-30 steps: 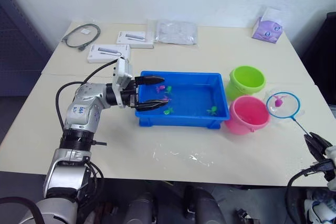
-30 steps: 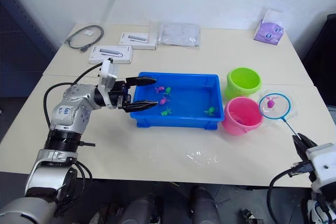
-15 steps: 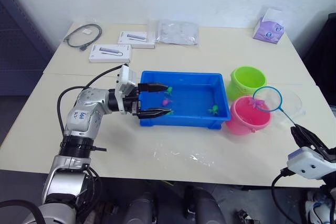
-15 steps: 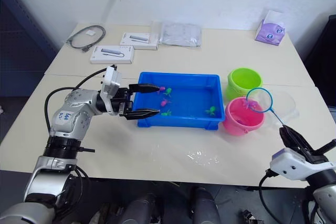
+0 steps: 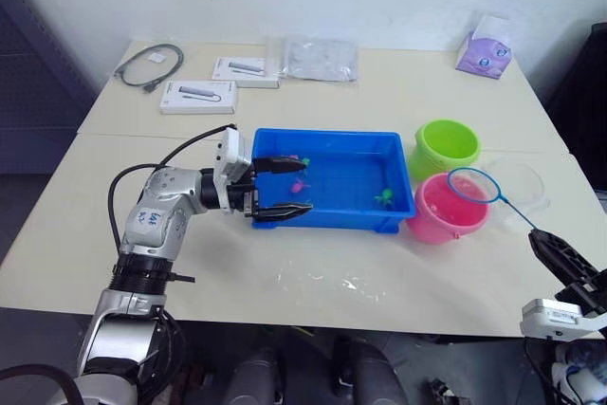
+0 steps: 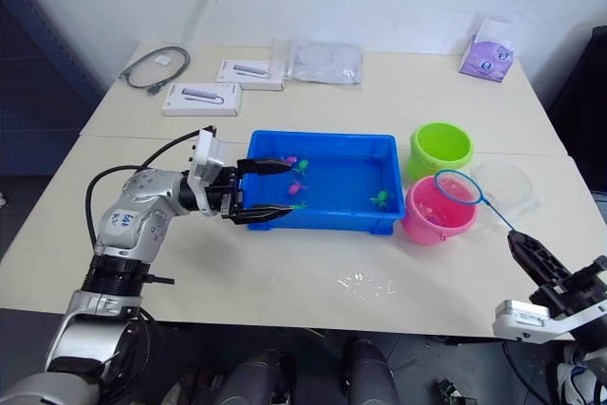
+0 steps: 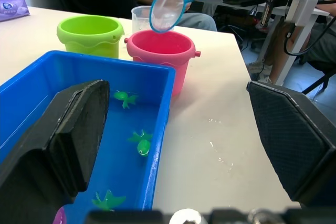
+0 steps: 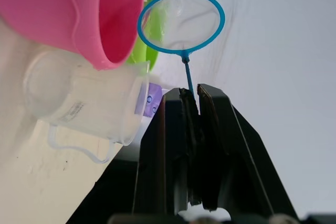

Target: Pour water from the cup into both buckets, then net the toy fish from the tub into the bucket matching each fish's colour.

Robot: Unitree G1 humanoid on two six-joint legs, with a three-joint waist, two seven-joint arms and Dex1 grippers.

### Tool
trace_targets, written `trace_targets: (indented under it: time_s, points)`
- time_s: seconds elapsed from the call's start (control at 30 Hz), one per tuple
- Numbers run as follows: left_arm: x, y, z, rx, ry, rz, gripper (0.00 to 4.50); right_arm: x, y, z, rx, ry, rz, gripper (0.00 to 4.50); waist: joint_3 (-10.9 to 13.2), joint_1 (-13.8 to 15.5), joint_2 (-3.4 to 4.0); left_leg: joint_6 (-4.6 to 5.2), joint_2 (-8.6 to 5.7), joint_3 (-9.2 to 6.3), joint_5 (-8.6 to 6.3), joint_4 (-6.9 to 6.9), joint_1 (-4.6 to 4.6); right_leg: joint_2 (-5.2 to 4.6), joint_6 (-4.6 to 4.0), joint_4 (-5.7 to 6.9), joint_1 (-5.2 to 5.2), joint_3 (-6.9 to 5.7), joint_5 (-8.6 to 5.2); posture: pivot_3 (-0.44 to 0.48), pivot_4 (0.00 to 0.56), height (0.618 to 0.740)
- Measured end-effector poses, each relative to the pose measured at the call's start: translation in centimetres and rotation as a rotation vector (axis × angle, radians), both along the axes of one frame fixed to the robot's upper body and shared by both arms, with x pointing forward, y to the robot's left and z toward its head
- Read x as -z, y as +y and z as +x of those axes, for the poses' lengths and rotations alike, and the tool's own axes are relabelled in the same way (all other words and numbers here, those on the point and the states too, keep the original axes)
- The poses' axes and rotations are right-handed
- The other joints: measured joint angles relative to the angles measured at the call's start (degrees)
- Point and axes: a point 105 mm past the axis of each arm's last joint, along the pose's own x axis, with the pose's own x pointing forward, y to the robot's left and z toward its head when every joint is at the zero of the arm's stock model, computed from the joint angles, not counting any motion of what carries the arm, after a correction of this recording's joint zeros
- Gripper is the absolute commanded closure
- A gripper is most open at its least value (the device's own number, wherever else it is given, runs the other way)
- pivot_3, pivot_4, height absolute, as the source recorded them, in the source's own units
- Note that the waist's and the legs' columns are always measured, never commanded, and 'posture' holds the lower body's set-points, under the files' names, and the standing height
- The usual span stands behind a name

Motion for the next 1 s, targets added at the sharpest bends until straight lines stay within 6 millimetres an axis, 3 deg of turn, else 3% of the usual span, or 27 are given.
trace_targets:
  time_s: [0.1, 0.27, 0.4, 0.5, 0.57, 0.67, 1.0]
  points:
    - [0.2, 1.4, 0.3, -0.053, 0.007, 0.013, 0.01, -1.5, 0.8, 0.7, -0.042, -0.002, 0.211, 4.5, 0.0, -0.8, -0.01, -0.03, 0.11, 0.06, -0.01, -0.06, 0.23, 0.04, -0.02, -0.03, 0.15, 0.13, -0.01, 0.0, 0.15, 0.74]
    - [-0.4, 4.9, 0.8, -0.182, 0.038, -0.053, 0.01, -3.2, 7.4, 1.7, -0.34, 0.306, 0.78, 4.5, 0.0, -1.2, -0.01, -0.1, 0.32, 0.2, -0.06, -0.03, 0.5, -0.07, -0.13, 0.19, 0.21, 0.32, -0.07, 0.0, 0.15, 0.74]
    - [-0.6, 9.1, 1.0, -0.307, 0.058, -0.032, 0.01, -6.3, 10.9, 3.7, -0.479, 0.489, 1.064, 4.5, 0.0, -1.1, -0.11, -0.07, 0.33, 0.23, -0.09, 0.01, 0.52, -0.22, -0.27, 0.19, 0.19, 0.18, 0.0, 0.0, 0.15, 0.74]
    - [0.4, 11.3, 0.5, -0.376, 0.079, 0.005, 0.01, -4.9, 12.5, 5.3, -0.423, 0.691, 1.227, 4.5, 0.0, -0.6, -0.12, -0.04, 0.27, 0.13, -0.11, 0.0, 0.34, -0.41, -0.31, 0.14, 0.07, -0.02, -0.02, 0.0, 0.15, 0.74]
    - [1.3, 12.5, 0.3, -0.418, 0.083, 0.039, 0.01, -3.2, 13.8, 6.2, -0.343, 0.839, 1.244, 4.5, 0.0, -0.3, -0.12, 0.01, 0.19, 0.11, -0.12, 0.01, 0.2, -0.52, -0.31, 0.09, -0.03, -0.08, -0.01, 0.0, 0.15, 0.74]
    - [1.6, 12.9, 0.2, -0.434, 0.059, 0.071, 0.01, -2.5, 15.1, 8.0, -0.285, 0.902, 1.207, 4.5, 0.0, 0.1, -0.13, 0.05, 0.15, 0.09, -0.13, 0.04, 0.09, -0.56, -0.29, -0.01, -0.07, -0.15, 0.0, 0.0, 0.15, 0.74]
    - [1.4, 12.4, 0.0, -0.436, 0.008, 0.108, 0.01, 1.1, 15.0, 12.3, -0.085, 0.956, 0.802, 4.5, 0.0, 0.0, -0.13, 0.14, 0.07, 0.36, -0.09, 0.04, -0.55, -0.43, -0.13, 0.24, -0.71, -0.51, 0.09, 0.0, 0.15, 0.74]
